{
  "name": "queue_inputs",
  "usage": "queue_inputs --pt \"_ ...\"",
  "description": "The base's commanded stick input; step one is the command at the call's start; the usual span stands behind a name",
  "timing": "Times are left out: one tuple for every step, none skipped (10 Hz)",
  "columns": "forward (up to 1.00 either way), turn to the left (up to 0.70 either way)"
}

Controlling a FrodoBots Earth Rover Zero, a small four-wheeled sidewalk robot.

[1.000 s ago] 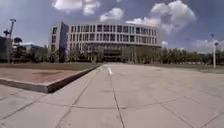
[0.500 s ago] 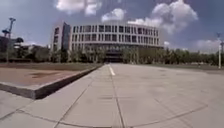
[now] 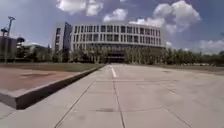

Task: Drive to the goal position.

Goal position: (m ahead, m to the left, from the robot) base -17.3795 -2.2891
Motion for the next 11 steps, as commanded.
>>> queue_inputs --pt "0.85 0.0" --pt "0.85 0.0" --pt "0.85 -0.13" --pt "0.85 -0.32" --pt "0.85 -0.33" --pt "0.85 -0.29" --pt "0.85 -0.06" --pt "0.85 0.0" --pt "0.85 0.0" --pt "0.85 0.0" --pt "0.85 0.0"
